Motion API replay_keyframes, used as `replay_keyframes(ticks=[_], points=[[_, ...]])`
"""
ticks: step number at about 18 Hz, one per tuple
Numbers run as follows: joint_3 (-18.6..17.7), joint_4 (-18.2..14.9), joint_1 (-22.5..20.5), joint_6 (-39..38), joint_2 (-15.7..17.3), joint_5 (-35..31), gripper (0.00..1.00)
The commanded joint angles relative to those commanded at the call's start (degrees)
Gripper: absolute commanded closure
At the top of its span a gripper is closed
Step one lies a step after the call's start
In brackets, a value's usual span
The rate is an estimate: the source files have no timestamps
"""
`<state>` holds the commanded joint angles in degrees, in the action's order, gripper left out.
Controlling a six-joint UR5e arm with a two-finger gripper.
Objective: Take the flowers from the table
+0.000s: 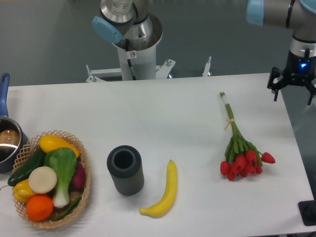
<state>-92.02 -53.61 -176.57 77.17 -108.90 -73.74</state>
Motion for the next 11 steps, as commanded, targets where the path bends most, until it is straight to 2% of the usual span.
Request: replay_keyframes(ticks=[6, 11], points=[[-0.3, 0.2, 0.7, -1.1, -0.3, -1.2, 0.00], [-1.0, 0.4, 2.5, -9.7, -0.7, -2.9, 0.00]])
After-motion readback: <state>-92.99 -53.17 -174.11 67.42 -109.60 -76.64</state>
